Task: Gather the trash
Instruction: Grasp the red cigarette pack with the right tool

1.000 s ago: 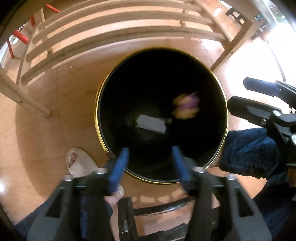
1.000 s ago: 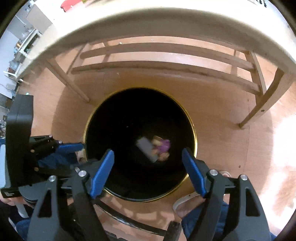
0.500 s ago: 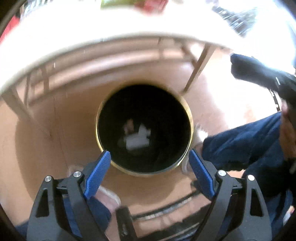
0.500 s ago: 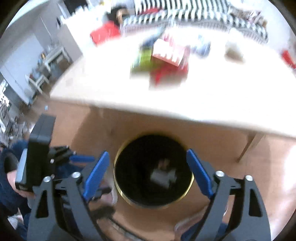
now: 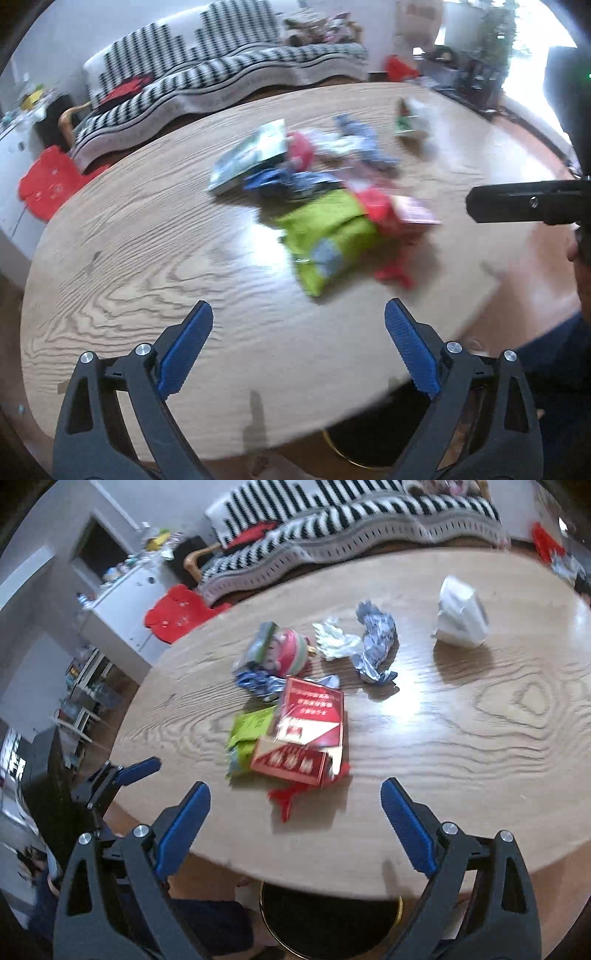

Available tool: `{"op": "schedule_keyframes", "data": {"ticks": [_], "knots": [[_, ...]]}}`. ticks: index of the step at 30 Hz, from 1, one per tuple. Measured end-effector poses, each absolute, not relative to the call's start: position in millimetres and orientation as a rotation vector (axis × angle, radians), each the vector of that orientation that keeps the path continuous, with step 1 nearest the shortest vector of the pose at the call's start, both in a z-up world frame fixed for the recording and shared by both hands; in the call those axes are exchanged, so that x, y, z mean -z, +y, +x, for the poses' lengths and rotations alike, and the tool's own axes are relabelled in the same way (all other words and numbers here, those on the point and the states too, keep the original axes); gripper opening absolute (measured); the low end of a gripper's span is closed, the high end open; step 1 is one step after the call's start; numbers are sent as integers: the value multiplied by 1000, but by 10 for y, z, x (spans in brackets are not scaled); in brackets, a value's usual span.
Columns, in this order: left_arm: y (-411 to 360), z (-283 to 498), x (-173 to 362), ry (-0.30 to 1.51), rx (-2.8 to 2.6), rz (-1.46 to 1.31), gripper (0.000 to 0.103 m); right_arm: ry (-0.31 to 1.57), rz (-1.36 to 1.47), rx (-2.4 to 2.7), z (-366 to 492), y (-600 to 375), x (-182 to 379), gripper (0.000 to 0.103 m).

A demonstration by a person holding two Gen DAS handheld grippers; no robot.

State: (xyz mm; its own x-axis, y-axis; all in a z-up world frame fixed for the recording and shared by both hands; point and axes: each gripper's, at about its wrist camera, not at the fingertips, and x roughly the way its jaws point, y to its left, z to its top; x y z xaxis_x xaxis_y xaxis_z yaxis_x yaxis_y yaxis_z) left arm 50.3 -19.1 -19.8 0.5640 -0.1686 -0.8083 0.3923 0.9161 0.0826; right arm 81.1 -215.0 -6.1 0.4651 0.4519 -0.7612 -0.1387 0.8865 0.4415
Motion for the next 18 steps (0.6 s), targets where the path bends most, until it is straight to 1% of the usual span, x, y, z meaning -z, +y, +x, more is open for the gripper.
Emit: {"op": "schedule_keyframes", "data": {"ticks": [4,8,11,15,17,18], "knots": [[-107,513,369,980,349,250,91,1071,350,-363,1023,-2045,262,90],[-139,474,425,974,361,288,91,1082,312,-351,1165,-1900,342,90],[-97,513,428,989,373,256,91,1086,270,-340,1265,-1822,393,90],[-129,614,449,979,382,245,91,1088,282,-340,1364,-1856,493,90],[-192,681,472,956,393,274,91,1083,277,-350,1372,-1867,506,83],[-200,715,490,950,401,281,91,1081,279,-360,1363,-1882,504,77]]}}
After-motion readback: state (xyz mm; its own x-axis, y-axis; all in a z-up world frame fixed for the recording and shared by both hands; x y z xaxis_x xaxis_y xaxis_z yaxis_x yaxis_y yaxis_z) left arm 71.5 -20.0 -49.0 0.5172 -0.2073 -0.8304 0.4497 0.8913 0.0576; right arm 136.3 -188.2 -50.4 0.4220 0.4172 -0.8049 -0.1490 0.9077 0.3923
